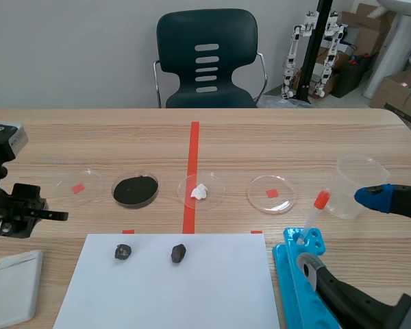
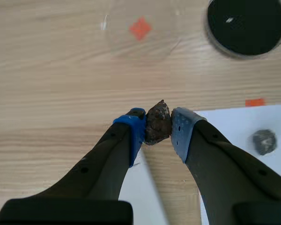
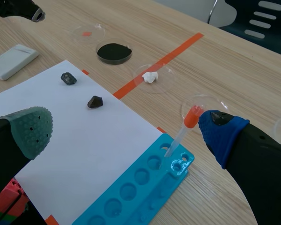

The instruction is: Rub the mineral on the streak plate

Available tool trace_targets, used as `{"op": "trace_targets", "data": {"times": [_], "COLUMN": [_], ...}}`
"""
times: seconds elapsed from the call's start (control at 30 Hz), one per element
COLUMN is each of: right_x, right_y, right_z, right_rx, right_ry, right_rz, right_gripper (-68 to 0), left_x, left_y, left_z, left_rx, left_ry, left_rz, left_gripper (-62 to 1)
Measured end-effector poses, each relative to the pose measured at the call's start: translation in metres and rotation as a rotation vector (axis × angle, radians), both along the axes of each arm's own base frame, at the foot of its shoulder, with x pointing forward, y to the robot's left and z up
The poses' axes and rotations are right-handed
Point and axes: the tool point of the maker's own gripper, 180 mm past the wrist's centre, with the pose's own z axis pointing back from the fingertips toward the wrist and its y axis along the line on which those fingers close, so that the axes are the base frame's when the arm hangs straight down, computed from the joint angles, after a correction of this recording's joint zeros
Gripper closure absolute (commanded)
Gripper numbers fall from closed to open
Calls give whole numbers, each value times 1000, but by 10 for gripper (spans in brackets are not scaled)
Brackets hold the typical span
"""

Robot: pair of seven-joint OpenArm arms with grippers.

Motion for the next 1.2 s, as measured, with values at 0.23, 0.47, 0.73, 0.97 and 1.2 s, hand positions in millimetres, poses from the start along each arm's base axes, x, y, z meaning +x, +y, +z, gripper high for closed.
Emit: {"op": "trace_targets", "data": {"times": [0.23, 0.47, 0.73, 0.97, 1.2], "right_x": [0, 0, 0, 0, 0], "right_y": [0, 0, 0, 0, 0], "right_z": [0, 0, 0, 0, 0], "right_rx": [0, 0, 0, 0, 0], "right_ry": [0, 0, 0, 0, 0], "right_rz": [0, 0, 0, 0, 0], "right_gripper": [-679, -679, -679, -679, -679], "left_x": [-3, -31, -56, -81, -94], "left_y": [-33, -69, -98, -111, -115], "left_z": [39, 62, 91, 90, 88], "left_rx": [-49, -85, -159, -165, -187], "left_ry": [-190, -256, -416, -453, -451], "left_rz": [-87, -270, -404, -491, -509], "left_gripper": [-90, -90, -90, -90, -90]}}
